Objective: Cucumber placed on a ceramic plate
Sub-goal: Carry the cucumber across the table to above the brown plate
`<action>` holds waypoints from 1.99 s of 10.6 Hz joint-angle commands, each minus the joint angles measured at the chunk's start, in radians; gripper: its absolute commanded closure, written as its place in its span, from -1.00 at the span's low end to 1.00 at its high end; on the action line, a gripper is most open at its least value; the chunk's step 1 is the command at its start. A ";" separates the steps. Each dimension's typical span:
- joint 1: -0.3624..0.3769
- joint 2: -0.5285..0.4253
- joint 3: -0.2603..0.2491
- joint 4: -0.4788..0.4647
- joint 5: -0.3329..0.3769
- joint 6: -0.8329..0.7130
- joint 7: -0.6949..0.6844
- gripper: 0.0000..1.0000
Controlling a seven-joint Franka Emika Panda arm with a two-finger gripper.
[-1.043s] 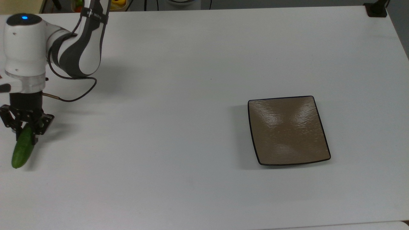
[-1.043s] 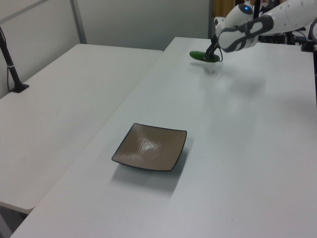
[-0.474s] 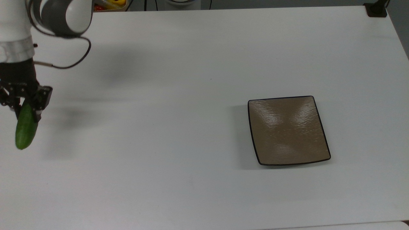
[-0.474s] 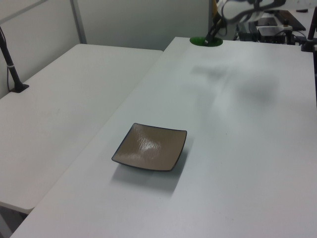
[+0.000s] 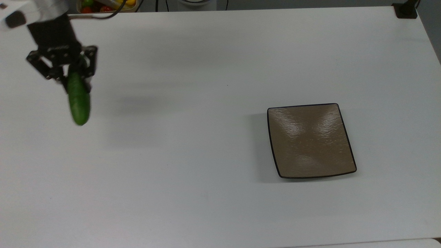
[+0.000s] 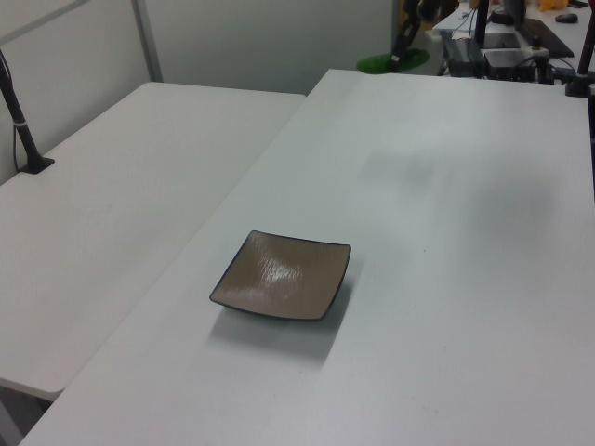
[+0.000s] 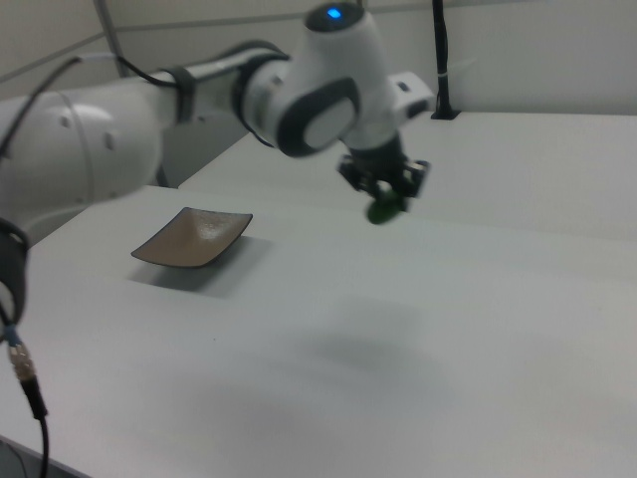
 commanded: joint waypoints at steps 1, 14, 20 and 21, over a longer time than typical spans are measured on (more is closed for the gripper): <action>0.106 -0.130 -0.006 -0.085 0.021 -0.106 0.132 1.00; 0.519 -0.040 0.109 -0.119 -0.186 0.115 0.836 0.97; 0.602 0.142 0.120 -0.121 -0.340 0.417 0.975 0.93; 0.607 0.164 0.122 -0.121 -0.354 0.451 0.976 0.91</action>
